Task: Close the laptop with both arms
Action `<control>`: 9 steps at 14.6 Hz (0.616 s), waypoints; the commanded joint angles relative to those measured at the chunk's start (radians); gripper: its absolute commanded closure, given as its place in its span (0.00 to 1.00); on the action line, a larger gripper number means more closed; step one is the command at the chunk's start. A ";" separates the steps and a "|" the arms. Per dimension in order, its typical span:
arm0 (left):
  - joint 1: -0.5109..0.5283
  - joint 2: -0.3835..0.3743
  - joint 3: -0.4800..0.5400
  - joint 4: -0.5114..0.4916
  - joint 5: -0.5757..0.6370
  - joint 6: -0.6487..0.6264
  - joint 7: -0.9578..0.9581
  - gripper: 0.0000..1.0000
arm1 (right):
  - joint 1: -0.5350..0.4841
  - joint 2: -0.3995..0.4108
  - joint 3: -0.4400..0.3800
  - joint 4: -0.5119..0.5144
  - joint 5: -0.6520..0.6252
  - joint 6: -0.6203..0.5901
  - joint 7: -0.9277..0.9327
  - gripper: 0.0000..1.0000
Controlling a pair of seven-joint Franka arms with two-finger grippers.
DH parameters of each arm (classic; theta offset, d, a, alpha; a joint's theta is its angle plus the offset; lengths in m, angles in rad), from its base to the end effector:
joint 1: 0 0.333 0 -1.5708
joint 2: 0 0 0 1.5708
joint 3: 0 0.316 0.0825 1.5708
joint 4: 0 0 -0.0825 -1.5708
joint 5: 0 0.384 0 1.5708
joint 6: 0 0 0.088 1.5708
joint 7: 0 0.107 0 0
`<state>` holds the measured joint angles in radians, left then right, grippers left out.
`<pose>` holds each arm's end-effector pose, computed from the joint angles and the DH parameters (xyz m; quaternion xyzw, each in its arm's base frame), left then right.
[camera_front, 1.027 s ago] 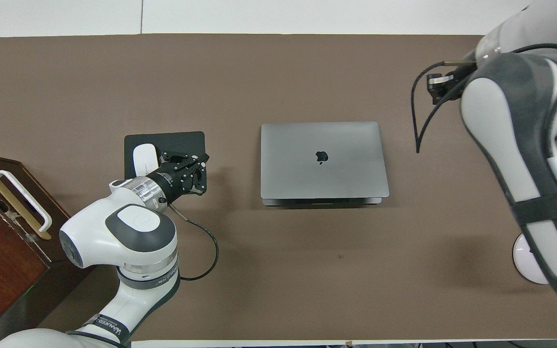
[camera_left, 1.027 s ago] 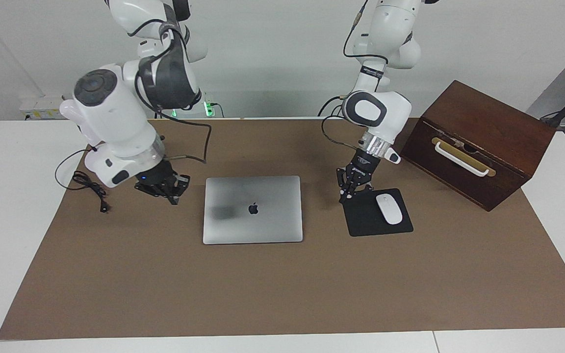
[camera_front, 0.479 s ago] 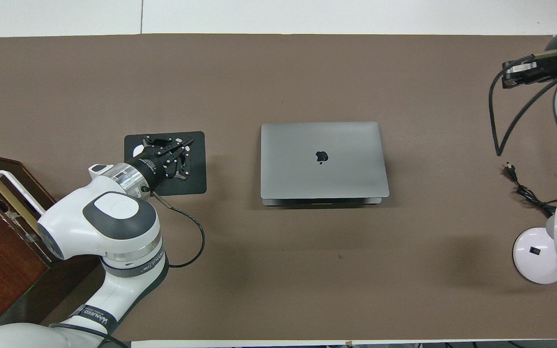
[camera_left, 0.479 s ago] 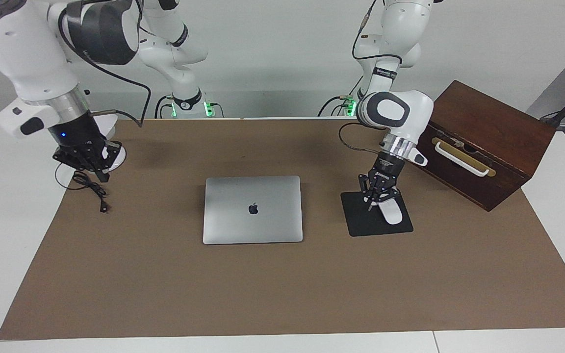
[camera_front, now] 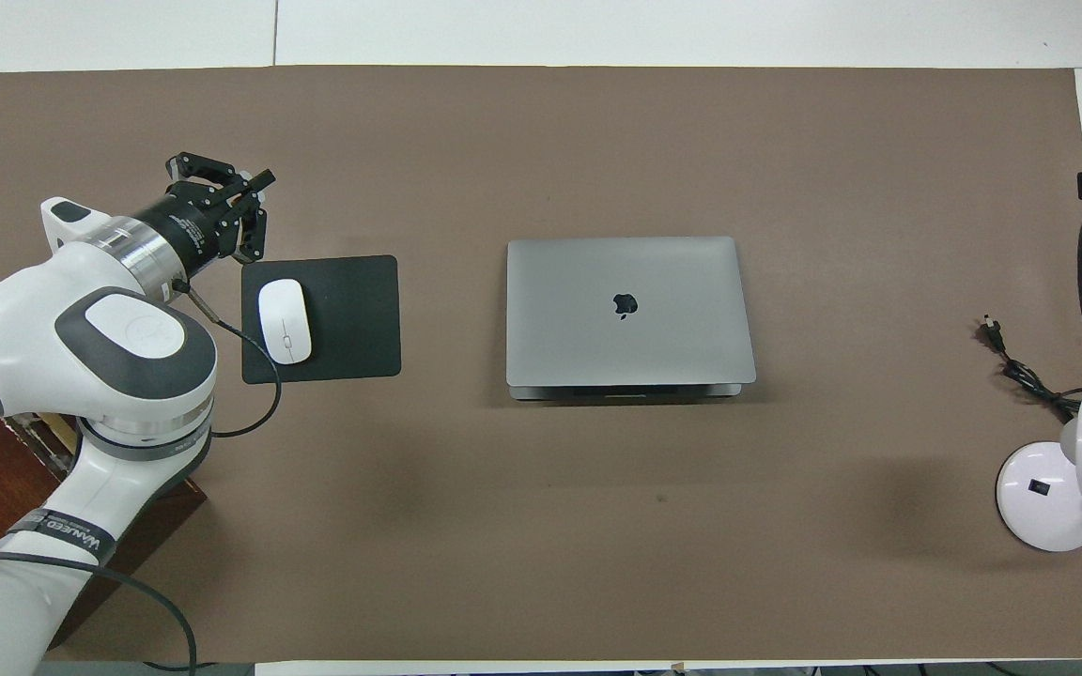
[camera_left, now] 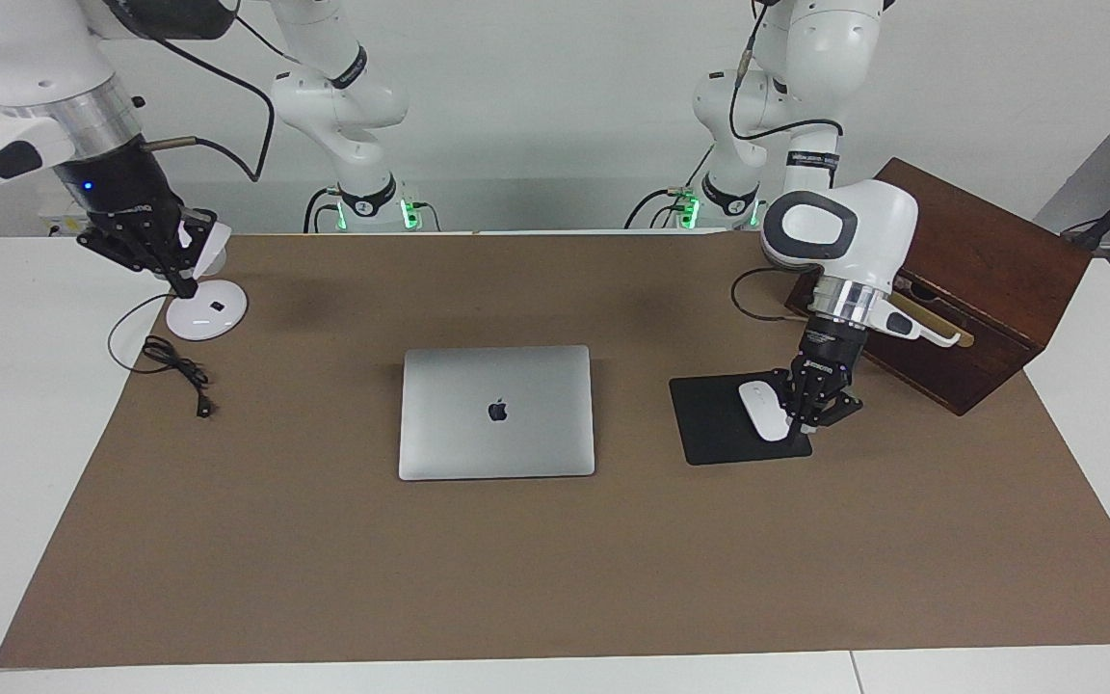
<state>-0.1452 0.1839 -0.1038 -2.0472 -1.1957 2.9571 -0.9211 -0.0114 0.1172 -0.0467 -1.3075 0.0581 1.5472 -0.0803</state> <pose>0.6008 -0.0861 0.4025 0.5667 0.7105 0.0756 0.4103 0.5866 -0.0257 0.6795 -0.9977 -0.0139 -0.0629 0.0219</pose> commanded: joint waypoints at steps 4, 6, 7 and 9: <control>0.070 0.043 -0.005 0.097 0.289 -0.107 0.088 1.00 | -0.071 -0.131 0.087 -0.182 -0.077 -0.007 0.033 0.79; 0.070 0.058 -0.004 0.142 0.373 -0.121 0.106 1.00 | -0.082 -0.139 0.087 -0.213 -0.077 0.019 0.033 0.61; 0.070 0.062 -0.002 0.154 0.452 -0.137 0.123 1.00 | -0.093 -0.149 0.090 -0.234 -0.075 0.024 0.031 0.49; 0.078 0.063 0.006 0.182 0.656 -0.228 0.133 1.00 | -0.096 -0.177 0.093 -0.285 -0.073 0.062 0.030 0.11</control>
<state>-0.0842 0.2225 -0.1033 -1.9202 -0.6824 2.8146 -0.8225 -0.0774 -0.0008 0.0195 -1.5012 0.0007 1.5582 -0.0602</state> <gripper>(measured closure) 0.991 0.423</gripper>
